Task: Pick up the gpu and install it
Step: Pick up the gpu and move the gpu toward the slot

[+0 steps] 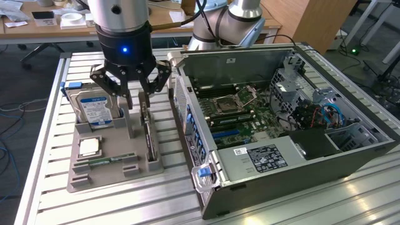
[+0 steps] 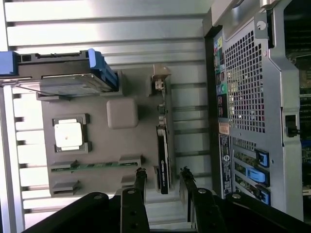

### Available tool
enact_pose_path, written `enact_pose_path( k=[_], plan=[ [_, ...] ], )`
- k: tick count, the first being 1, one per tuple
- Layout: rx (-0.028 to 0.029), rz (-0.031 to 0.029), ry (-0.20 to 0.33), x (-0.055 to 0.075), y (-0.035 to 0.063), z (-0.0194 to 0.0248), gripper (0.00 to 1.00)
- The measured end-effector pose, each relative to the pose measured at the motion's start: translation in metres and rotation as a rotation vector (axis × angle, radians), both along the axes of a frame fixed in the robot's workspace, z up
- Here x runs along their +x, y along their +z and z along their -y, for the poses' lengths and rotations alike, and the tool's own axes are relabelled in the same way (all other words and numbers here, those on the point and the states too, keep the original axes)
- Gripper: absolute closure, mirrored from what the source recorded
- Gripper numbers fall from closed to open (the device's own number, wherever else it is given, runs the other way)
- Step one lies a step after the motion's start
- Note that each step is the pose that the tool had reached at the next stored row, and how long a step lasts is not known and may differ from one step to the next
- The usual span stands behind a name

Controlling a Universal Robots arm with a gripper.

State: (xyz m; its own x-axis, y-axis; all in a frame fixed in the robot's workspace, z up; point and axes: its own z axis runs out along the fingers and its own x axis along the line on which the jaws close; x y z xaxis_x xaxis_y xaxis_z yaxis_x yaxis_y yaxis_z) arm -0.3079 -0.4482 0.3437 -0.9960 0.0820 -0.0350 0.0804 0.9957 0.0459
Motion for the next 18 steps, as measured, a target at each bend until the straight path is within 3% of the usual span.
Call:
enact_pose_path(
  k=[4,18],
  plan=[
    [0.0001,0.0001,0.0,0.0,-0.0052,0.0,0.58],
    [0.0,0.0,0.0,0.0,-0.0054,0.0,0.58]
  ],
)
